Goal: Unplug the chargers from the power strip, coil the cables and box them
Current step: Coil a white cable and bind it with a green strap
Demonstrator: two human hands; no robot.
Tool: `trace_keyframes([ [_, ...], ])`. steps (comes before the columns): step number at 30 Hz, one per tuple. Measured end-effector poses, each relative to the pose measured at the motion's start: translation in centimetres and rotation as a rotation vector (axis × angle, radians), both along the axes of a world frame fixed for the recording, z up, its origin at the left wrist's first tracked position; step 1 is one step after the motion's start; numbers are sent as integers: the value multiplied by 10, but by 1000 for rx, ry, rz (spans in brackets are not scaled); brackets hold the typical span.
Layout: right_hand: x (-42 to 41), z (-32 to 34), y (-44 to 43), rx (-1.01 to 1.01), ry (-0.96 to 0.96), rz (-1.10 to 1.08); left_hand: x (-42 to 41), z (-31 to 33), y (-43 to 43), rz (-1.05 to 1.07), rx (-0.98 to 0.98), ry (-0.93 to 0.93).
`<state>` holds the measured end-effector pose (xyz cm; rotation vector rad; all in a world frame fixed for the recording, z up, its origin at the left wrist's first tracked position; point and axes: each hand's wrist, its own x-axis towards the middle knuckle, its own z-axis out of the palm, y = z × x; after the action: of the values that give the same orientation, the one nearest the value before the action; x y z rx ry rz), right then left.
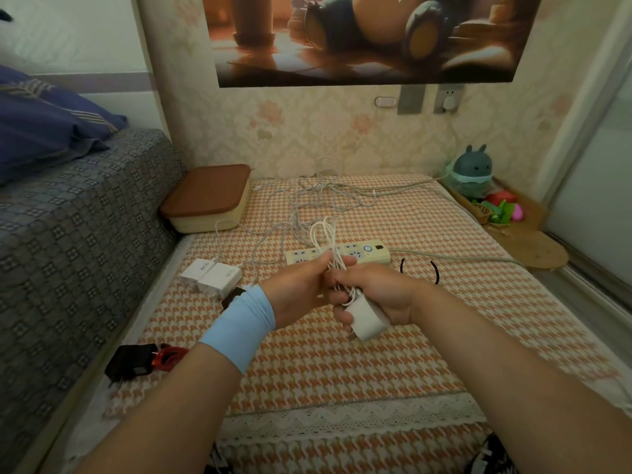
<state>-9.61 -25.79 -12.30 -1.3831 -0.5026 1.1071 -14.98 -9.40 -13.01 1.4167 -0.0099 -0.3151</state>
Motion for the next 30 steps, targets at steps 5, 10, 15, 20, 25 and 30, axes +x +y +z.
trace_keyframes([
  [5,-7,0,7,-38,-46,11,1,-1,-9,152,132,-94],
  [10,12,7,-9,-210,-227,-123,12,-1,2,313,152,-69],
  [15,53,8,-53,-576,-733,-543,15,-2,10,335,316,-41],
  [20,70,-6,-76,-636,-803,-502,27,-1,1,306,235,33],
  [25,70,-13,-61,-738,-944,-197,37,-9,-3,248,320,88],
  [30,76,-31,-49,-1018,-1036,104,37,-13,1,211,397,71],
])
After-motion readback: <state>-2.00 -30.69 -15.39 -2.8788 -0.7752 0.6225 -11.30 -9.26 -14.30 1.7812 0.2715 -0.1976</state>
